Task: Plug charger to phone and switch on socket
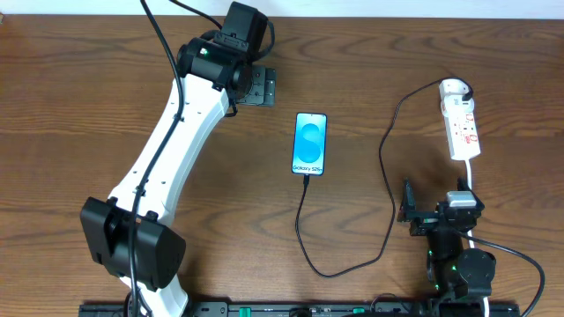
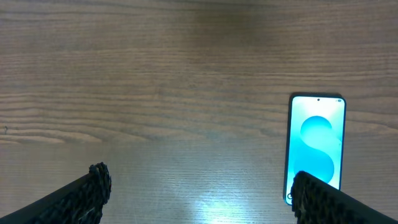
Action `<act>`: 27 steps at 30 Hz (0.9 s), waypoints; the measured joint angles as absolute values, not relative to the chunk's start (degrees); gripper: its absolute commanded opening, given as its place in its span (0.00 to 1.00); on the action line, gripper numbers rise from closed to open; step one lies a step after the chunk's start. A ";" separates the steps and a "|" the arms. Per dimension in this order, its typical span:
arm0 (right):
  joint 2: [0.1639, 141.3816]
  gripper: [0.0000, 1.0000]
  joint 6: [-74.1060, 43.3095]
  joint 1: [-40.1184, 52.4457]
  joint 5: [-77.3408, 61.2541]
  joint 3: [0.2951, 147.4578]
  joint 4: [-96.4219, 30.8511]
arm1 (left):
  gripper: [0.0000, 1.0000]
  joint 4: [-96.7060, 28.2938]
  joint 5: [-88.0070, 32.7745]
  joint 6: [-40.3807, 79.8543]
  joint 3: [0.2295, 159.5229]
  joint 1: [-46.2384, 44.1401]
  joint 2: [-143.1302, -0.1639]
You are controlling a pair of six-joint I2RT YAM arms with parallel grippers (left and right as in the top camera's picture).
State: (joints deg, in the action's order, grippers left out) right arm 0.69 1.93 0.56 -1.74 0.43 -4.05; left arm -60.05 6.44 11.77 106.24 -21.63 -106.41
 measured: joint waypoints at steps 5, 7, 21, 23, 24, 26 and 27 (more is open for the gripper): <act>0.69 0.99 1.93 0.56 -1.72 0.45 -4.05 | 0.94 -60.69 6.39 11.77 105.21 -21.65 -105.82; 0.69 0.99 1.93 0.56 -1.72 0.45 -4.05 | 0.94 -60.36 6.39 11.77 102.59 -21.65 -104.12; 0.69 0.99 1.96 0.56 -1.72 0.43 -4.05 | 0.94 -41.30 6.37 11.77 69.36 -20.99 -80.12; 0.69 0.99 1.96 0.56 -1.72 0.43 -4.05 | 0.94 -40.32 6.35 11.77 66.24 -19.62 -77.60; 0.69 0.99 1.93 0.56 -1.72 0.43 -4.05 | 0.94 -40.07 6.33 11.77 64.93 -18.70 -76.42; 0.69 0.99 1.93 0.56 -1.72 0.43 -4.05 | 0.94 -39.83 6.09 11.70 62.78 -16.71 -74.30; 0.69 0.99 1.93 0.56 -1.72 0.43 -4.05 | 0.94 -39.64 5.74 11.51 61.65 -15.62 -73.17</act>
State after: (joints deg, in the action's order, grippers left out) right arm 0.69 1.93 0.56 -1.72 0.43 -4.05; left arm -39.64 5.74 11.51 61.65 -15.62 -73.17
